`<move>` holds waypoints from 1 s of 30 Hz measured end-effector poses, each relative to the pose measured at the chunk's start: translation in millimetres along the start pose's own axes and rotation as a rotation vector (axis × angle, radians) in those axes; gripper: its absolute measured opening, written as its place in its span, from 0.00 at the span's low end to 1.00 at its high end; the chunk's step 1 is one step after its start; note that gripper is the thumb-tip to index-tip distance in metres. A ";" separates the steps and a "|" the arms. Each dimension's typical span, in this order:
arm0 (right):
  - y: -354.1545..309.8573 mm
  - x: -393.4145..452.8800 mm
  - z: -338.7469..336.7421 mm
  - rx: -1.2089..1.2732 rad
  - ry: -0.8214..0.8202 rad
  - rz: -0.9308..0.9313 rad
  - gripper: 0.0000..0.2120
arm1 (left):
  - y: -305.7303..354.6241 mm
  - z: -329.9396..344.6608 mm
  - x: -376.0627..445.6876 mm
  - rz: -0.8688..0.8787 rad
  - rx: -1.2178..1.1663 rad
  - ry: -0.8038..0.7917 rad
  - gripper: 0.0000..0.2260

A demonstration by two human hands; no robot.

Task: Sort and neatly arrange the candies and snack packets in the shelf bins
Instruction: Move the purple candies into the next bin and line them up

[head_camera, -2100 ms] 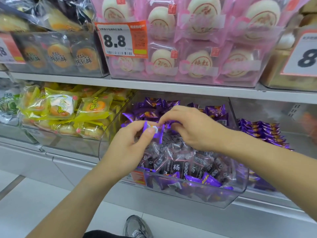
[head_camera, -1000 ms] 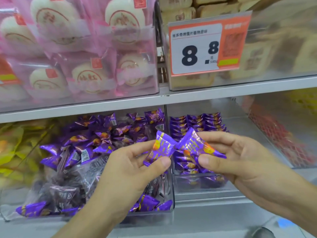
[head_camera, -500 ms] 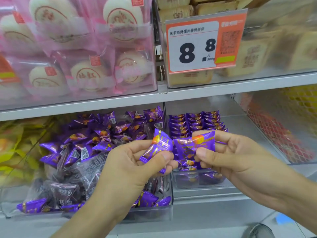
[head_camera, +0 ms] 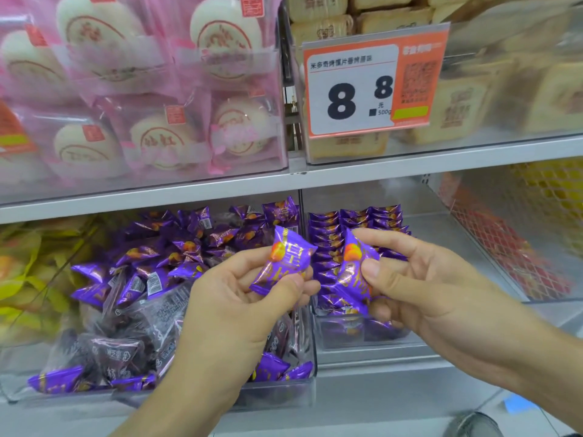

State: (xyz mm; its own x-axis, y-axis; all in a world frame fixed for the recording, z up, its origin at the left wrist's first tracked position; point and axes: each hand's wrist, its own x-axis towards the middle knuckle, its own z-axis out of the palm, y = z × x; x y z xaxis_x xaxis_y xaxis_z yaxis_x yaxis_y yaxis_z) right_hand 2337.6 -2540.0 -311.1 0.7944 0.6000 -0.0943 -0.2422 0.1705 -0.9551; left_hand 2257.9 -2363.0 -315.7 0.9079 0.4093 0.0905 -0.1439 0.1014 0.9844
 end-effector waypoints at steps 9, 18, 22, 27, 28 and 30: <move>-0.3 -3.2 14.2 -0.028 0.051 -0.174 0.15 | -12.5 4.0 -3.1 -0.021 -0.046 -0.250 0.21; 7.4 -1.8 11.3 -0.132 0.090 -0.213 0.20 | -6.9 12.2 -7.8 0.060 0.036 -0.272 0.13; 5.7 -2.8 10.7 -0.202 0.108 -0.262 0.23 | -5.2 13.9 -10.2 0.111 0.098 -0.280 0.14; 7.0 1.9 5.1 -0.066 0.048 -0.240 0.26 | -3.8 15.7 -11.5 0.162 0.132 -0.320 0.15; 8.4 3.2 3.9 -0.032 0.030 -0.232 0.29 | -5.3 14.8 -11.1 0.169 0.137 -0.311 0.14; 10.6 5.3 2.3 -0.009 -0.011 -0.226 0.30 | -7.0 13.8 -10.0 0.196 0.163 -0.291 0.14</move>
State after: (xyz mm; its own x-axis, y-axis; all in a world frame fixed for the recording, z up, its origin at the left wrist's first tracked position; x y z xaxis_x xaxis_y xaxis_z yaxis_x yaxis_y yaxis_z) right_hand 2337.9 -2533.2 -321.1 0.8217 0.5560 0.1252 -0.0541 0.2948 -0.9540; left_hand 2255.2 -2380.3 -321.5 0.9467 0.1293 0.2949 -0.2821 -0.1085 0.9532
